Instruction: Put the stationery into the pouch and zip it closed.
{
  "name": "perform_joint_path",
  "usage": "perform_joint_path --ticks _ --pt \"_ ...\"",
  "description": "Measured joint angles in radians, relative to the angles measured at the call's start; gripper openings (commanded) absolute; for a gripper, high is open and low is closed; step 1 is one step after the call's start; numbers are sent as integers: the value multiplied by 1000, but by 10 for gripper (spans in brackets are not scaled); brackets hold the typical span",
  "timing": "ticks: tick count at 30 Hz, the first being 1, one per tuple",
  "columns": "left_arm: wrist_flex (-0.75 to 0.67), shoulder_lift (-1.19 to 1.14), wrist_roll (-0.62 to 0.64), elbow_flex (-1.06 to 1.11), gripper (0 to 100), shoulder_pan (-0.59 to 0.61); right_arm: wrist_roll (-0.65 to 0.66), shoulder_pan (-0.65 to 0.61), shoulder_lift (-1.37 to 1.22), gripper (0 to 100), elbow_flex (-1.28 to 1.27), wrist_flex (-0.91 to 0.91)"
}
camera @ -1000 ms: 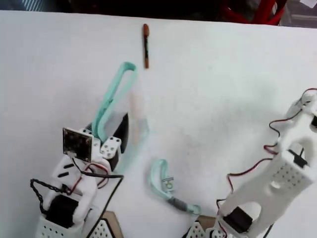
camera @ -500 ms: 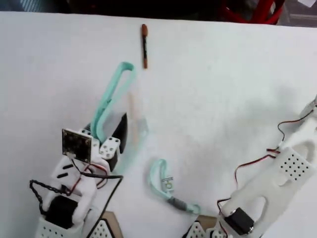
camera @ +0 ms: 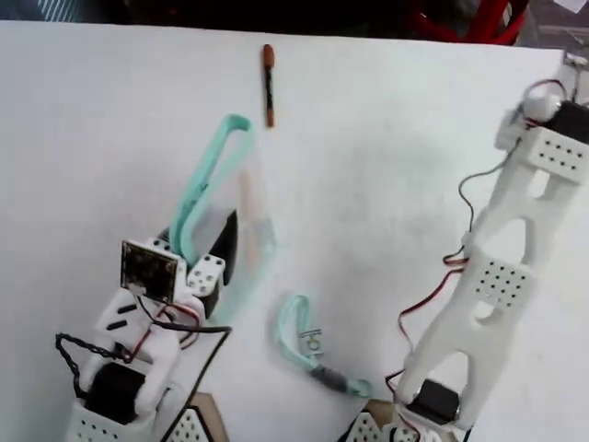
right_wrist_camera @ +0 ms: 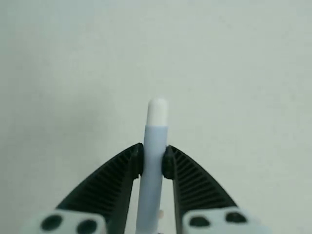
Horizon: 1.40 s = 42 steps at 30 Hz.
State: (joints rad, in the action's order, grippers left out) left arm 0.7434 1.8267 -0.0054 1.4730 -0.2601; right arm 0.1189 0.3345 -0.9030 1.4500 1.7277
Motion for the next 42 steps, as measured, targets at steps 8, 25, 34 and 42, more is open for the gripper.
perform_joint_path --ticks 8,25,34,42 --pt "0 0 -5 0 193 2 0 -247 546 18 -413 0" --pt "0 -5 -5 11 192 3 -152 -1002 1200 18 -925 -448" --pt "0 -3 -5 11 192 3 -273 -1016 1227 18 -939 -697" --pt "0 -3 -5 11 193 3 -284 -1017 1178 18 -1108 -1040"
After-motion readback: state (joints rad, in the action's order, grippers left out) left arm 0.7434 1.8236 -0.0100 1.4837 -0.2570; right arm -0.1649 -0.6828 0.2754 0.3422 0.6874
